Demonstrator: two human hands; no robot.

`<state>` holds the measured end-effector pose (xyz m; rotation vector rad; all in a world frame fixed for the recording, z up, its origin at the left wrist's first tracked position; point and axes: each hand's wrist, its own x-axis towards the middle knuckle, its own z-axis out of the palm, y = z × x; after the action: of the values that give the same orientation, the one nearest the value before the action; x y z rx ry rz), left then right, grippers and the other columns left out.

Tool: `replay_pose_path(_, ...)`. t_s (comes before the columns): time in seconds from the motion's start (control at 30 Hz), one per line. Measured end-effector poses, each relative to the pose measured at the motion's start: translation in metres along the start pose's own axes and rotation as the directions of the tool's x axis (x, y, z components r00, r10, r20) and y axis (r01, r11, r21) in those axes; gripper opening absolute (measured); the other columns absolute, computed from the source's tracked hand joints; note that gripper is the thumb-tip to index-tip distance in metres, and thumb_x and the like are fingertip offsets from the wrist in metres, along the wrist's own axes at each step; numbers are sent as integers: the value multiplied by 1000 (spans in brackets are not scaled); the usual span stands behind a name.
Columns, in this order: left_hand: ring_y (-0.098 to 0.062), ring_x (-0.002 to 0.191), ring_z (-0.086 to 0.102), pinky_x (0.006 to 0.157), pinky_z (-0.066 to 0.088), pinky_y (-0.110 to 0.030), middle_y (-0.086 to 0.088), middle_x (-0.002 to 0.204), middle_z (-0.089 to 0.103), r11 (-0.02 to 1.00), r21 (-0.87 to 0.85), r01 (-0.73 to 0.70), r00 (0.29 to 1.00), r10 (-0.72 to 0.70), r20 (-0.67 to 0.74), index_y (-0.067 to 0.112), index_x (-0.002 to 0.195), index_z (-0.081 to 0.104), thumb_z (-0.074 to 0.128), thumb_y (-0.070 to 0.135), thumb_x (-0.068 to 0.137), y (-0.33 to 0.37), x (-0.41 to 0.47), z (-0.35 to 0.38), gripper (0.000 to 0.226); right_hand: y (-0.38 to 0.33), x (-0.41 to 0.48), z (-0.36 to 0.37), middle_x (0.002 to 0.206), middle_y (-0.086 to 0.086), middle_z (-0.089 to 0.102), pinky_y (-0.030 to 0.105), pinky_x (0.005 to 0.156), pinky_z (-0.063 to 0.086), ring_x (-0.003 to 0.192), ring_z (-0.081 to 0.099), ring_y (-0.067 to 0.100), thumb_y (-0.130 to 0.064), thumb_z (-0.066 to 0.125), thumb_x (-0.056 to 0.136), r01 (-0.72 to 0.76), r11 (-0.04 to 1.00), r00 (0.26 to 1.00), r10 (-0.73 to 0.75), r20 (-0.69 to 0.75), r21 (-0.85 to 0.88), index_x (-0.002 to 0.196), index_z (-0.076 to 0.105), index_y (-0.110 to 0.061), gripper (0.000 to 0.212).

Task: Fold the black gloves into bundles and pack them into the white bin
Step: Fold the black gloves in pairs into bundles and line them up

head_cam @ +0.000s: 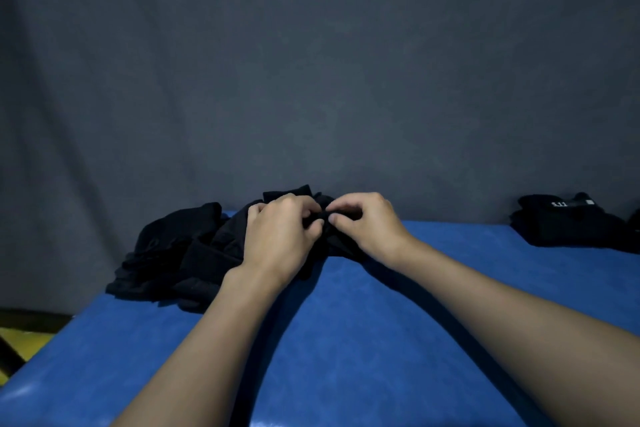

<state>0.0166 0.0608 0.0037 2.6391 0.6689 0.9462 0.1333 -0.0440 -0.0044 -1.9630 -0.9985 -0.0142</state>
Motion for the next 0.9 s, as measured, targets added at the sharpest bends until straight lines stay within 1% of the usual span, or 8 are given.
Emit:
replay_pose_path(0.1,-10,102,63,101,42,-42,10,105,67,997,-78,2,999,-6,-44,30,115,66,69,34,87,4,1,-3,28,-6,3,-11,86,-7,74,42,90,53,86,68,12,-20,68,82,2,980,995,18,-99,199,81,73,-31,11)
replay_pose_path(0.27,-16,111,60,100,46,-47,8,117,61,967,-247,-65,995,44,-87,28,120,62,71,33,88,13,4,-6,34,-19,-6,-50,78,1,71,16,67,46,70,62,2,-1,60,89,-9,879,987,83,-136,476,84,71,-13,17)
replay_pose_path(0.37,-6,118,52,103,45,-33,16,126,53,922,-375,-98,993,67,-94,30,129,57,71,33,89,27,1,-7,42,-17,-19,-74,62,-13,65,9,55,43,57,58,-5,0,57,90,-33,840,981,132,-144,541,75,68,-19,27)
replay_pose_path(0.47,5,119,50,97,40,-14,20,131,52,836,-544,-74,997,55,-52,31,137,48,73,32,88,48,-7,-9,55,-15,-38,-95,64,-6,64,13,51,42,53,56,0,-2,55,92,-44,819,982,141,-126,573,78,69,-15,24)
replay_pose_path(0.57,5,106,61,91,48,-18,16,113,67,757,-652,-46,999,42,-22,26,122,63,75,25,87,66,-13,-10,36,-12,-58,-110,68,1,64,15,52,43,53,56,2,-2,54,94,-68,808,985,146,-88,585,83,69,-11,20)
replay_pose_path(0.67,2,76,65,71,51,-16,10,82,71,676,-736,-38,999,45,-10,17,92,72,74,15,88,81,-21,-14,5,-5,-72,-119,76,2,70,19,63,50,68,64,6,-8,55,95,-91,803,983,167,-75,590,85,71,-14,19)
replay_pose_path(0.77,-6,66,61,64,52,-23,4,72,69,627,-779,-4,1000,14,6,12,82,69,71,14,91,88,-28,-13,10,4,-86,-125,96,8,74,21,74,52,85,68,11,-19,59,95,-112,804,987,159,-29,583,102,71,-13,15)
replay_pose_path(0.9,-8,59,48,56,39,-25,11,58,54,541,-833,113,992,-116,59,18,78,64,68,17,93,92,-28,-9,15,17,-101,-131,79,4,72,12,57,45,65,63,4,-6,63,90,-153,851,988,142,60,502,100,67,-6,10)
